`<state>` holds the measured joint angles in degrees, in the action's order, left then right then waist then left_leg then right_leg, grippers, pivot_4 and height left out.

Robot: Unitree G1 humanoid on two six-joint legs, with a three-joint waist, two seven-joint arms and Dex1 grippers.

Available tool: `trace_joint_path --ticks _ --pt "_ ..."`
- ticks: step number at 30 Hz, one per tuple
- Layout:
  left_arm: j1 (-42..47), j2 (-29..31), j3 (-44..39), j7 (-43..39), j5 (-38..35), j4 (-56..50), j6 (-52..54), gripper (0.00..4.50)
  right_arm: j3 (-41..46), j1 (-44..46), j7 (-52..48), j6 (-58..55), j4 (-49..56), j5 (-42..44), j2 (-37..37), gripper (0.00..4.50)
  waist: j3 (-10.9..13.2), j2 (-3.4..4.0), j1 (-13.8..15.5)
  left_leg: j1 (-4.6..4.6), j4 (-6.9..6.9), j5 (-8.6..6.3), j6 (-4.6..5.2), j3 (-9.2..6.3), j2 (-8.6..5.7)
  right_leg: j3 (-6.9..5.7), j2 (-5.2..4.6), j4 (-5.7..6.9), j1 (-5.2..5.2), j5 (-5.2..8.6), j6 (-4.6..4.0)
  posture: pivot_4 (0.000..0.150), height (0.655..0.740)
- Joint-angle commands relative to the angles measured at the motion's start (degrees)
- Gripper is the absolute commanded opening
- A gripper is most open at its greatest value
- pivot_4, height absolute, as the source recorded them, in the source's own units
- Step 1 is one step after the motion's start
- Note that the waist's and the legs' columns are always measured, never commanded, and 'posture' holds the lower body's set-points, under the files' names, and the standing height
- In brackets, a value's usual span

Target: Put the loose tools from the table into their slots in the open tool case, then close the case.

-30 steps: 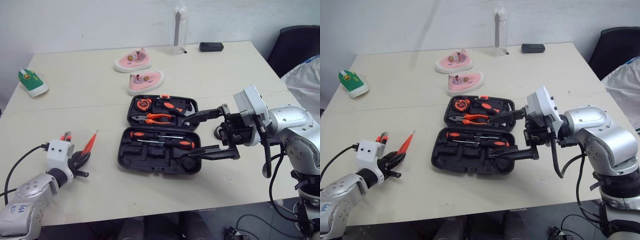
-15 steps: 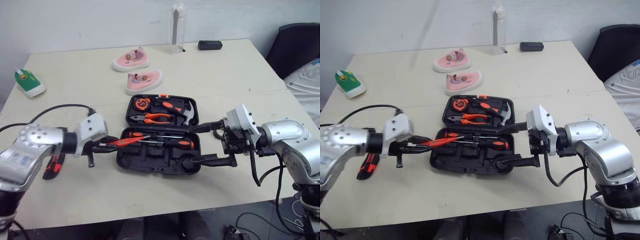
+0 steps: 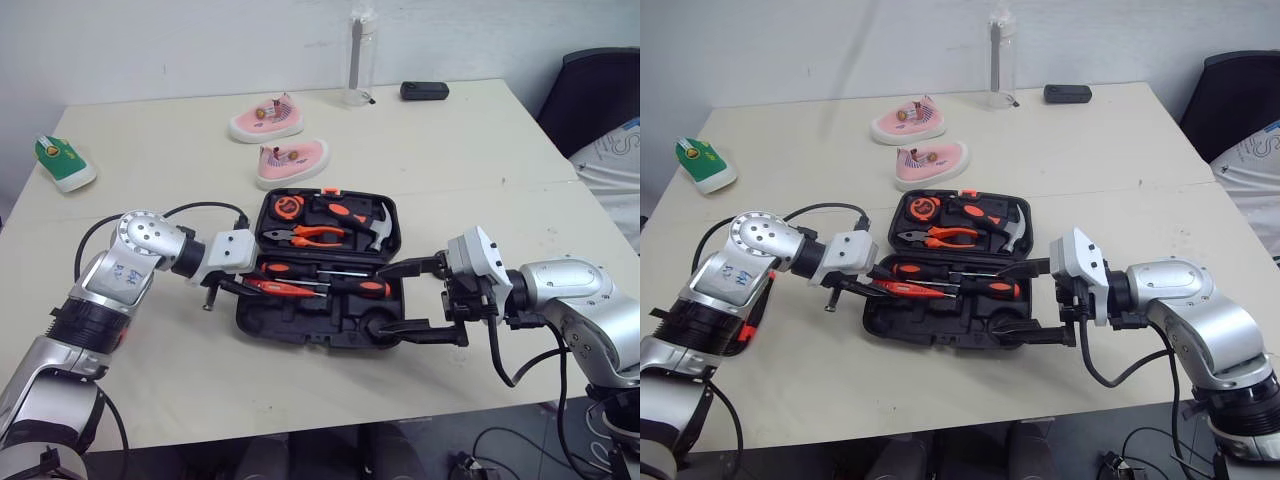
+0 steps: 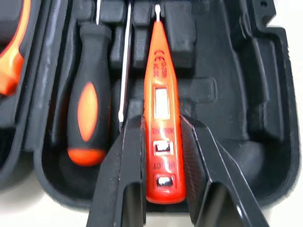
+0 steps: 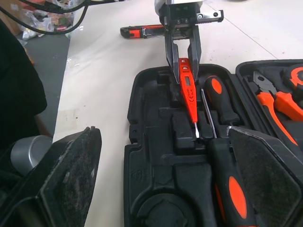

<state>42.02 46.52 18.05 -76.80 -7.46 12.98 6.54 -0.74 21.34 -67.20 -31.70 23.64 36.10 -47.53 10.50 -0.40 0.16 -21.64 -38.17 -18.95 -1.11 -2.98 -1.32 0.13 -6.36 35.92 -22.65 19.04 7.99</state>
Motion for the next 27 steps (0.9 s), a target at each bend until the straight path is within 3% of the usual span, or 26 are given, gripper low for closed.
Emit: trace_joint_path --ticks 1,27 --pt "1.1 -1.0 -0.4 -1.2 1.5 2.0 -2.7 0.38 2.2 -0.4 0.7 -0.1 2.2 1.4 -0.3 4.5 0.0 0.0 0.0 0.0 0.0 0.0 0.0 0.0 0.0 -0.01 0.0 0.0 0.0 0.0 0.0 0.15 0.7269" --pt "2.5 -3.3 -1.0 -4.0 3.9 10.5 -7.6 0.38 1.5 0.7 2.2 0.3 1.0 1.1 0.2 4.5 0.0 0.0 -0.2 0.01 -0.04 0.01 0.0 -0.04 0.01 -0.06 0.02 0.06 0.03 -0.01 0.01 0.15 0.7269"
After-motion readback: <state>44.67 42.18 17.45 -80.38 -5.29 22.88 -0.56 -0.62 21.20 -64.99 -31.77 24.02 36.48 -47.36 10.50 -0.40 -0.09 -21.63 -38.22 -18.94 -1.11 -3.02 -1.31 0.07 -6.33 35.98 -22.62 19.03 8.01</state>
